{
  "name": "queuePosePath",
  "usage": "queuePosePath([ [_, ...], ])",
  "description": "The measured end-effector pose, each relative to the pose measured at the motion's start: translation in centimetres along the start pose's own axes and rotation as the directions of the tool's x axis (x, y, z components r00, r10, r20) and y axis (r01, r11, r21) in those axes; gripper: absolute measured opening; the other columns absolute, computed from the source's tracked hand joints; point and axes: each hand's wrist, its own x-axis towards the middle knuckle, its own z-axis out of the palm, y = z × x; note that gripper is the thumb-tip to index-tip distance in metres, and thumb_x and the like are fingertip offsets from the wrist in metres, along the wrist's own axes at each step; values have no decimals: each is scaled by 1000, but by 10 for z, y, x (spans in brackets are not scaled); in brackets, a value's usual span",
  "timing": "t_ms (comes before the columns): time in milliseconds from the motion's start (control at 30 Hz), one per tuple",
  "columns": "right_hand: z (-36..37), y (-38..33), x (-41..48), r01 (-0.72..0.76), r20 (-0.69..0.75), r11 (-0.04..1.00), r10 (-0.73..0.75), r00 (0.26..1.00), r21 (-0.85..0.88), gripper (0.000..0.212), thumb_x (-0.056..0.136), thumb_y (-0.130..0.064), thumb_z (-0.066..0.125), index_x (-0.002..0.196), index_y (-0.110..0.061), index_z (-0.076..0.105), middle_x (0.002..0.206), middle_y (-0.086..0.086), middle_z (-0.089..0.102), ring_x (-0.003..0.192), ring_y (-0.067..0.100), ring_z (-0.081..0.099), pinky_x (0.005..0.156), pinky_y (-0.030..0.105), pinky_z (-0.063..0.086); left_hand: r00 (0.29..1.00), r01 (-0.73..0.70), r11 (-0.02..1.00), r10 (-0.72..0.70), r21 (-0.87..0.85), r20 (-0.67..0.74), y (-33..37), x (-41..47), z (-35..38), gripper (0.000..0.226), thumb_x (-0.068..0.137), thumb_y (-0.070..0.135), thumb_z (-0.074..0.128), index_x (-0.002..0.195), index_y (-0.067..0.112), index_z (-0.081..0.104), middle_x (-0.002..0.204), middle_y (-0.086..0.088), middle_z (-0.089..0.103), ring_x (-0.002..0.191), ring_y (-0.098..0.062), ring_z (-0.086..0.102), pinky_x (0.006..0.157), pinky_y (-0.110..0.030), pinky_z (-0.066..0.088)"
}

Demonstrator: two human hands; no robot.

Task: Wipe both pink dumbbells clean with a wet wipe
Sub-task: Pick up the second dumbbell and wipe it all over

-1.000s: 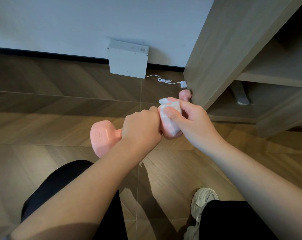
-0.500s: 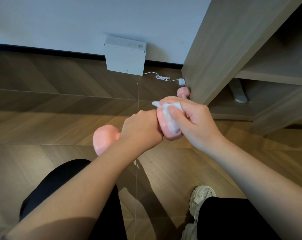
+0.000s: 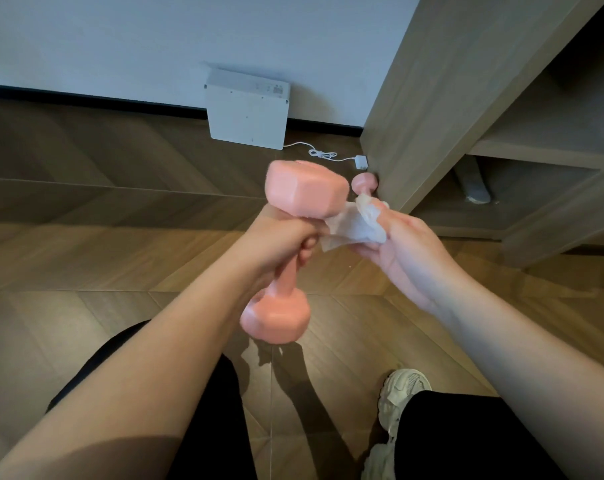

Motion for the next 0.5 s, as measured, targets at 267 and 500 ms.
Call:
queuePosePath([
  [267, 0, 12, -17, -5, 335, 952, 112, 936, -305, 31, 90, -32, 59, 112, -13, 69, 108, 6, 73, 99, 14, 66, 93, 30, 51, 995, 34, 910, 10, -414, 104, 10, 3, -18, 34, 88, -2, 48, 62, 18, 36, 44, 6, 31, 37, -8, 31, 42, -21, 32],
  [500, 24, 31, -15, 68, 396, 881, 140, 908, -468, 21, 80, -29, 80, 95, -17, 71, 76, -12, 65, 71, 0, 58, 61, 14, 44, 985, 11, 934, 53, -357, 167, 5, 1, -14, 38, 88, -1, 50, 56, 16, 39, 43, 5, 32, 38, -9, 31, 45, -23, 32],
])
